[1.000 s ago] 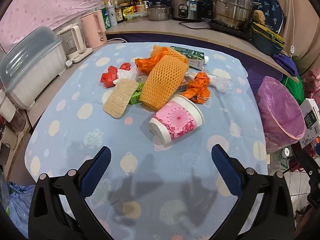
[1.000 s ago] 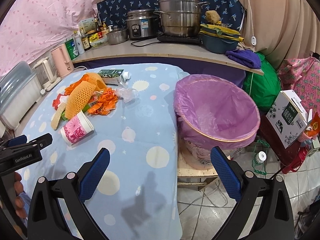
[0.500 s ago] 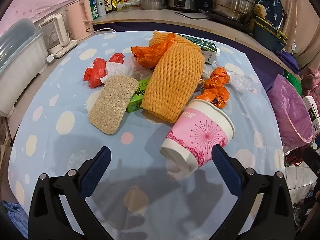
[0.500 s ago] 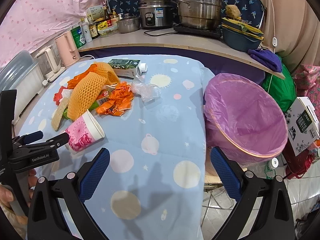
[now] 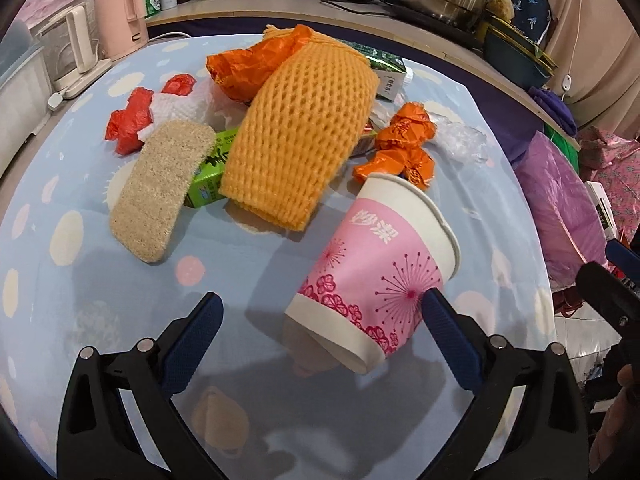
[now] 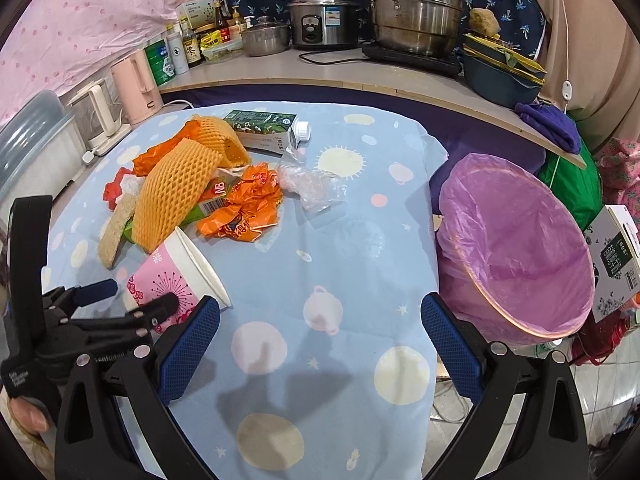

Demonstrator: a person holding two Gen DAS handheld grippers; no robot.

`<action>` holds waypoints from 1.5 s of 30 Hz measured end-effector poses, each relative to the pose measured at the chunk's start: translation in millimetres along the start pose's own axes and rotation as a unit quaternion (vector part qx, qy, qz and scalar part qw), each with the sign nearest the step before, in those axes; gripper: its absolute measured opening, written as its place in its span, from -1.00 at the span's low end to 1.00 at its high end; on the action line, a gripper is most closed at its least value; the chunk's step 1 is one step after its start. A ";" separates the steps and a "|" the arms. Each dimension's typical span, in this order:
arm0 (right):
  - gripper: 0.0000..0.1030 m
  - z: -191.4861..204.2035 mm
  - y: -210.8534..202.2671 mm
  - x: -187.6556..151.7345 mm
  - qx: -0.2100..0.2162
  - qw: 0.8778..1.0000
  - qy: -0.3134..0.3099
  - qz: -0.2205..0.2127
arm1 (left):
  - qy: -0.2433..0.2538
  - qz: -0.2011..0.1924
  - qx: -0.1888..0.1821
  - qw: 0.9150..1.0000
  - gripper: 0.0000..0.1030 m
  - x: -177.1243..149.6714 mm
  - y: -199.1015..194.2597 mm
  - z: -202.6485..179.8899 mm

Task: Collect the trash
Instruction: 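Grasp the pink paper cup with the left tool while the right tool grasps the orange wrapper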

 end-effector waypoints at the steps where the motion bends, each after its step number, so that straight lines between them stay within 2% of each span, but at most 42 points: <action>1: 0.87 0.3 0.7 0.1 0.000 1.000 0.000 0.001 | 0.001 0.001 -0.007 1.000 0.67 -1.9 0.4 -2.4; 5: 0.87 0.4 2.5 -0.9 -0.001 1.000 -0.001 0.004 | -0.005 0.009 -0.033 0.999 0.32 -6.0 1.9 -7.6; 8: 0.87 0.2 2.8 -1.1 0.000 1.000 -0.001 0.004 | -0.011 -0.002 -0.035 0.999 0.01 -7.2 -3.7 -8.0; 9: 0.87 0.1 3.0 -1.2 0.000 1.000 -0.001 0.004 | -0.012 -0.003 -0.037 0.999 -0.04 -7.1 -5.5 -8.1; 16: 0.87 0.2 8.3 0.1 0.009 1.000 -0.006 0.003 | -0.013 -0.030 -0.023 0.999 -0.05 -3.2 -24.2 -4.7; 24: 0.81 9.3 30.5 21.8 0.038 0.999 -0.015 0.003 | -0.031 -0.050 0.015 0.998 -0.05 -4.2 -57.2 20.0; 31: 0.46 32.4 69.1 51.6 0.089 0.996 -0.010 0.020 | -0.064 -0.050 0.037 0.996 -0.05 -12.4 -69.0 51.0; 33: 0.42 36.8 80.6 61.0 0.100 0.995 -0.001 0.023 | -0.068 -0.049 0.041 0.996 -0.05 -13.5 -69.2 55.2; 39: 0.30 50.4 107.7 88.2 0.097 0.995 0.003 0.019 | -0.077 -0.047 0.039 0.995 -0.05 -15.3 -67.7 61.9; 42: -0.08 52.9 121.4 93.2 0.097 0.995 0.003 0.028 | -0.078 -0.046 0.040 0.995 -0.05 -15.9 -67.2 62.3; 43: -0.29 52.9 124.6 93.1 0.100 0.994 0.004 0.032 | -0.078 -0.046 0.039 0.995 -0.05 -16.3 -67.1 62.6; 45: -0.42 51.5 127.5 91.0 0.113 0.993 0.009 0.035 | -0.079 -0.047 0.039 0.995 -0.05 -17.1 -67.9 63.4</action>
Point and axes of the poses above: each gripper's, at about its wrist camera, not at the fingertips, and y roughly the way its jaws point, z to its left, x to its top, the point moved 1 cm from there along y, roughly the way its jaws point, and after that the axes turned 4 degrees about z, right-handed, at the moved point
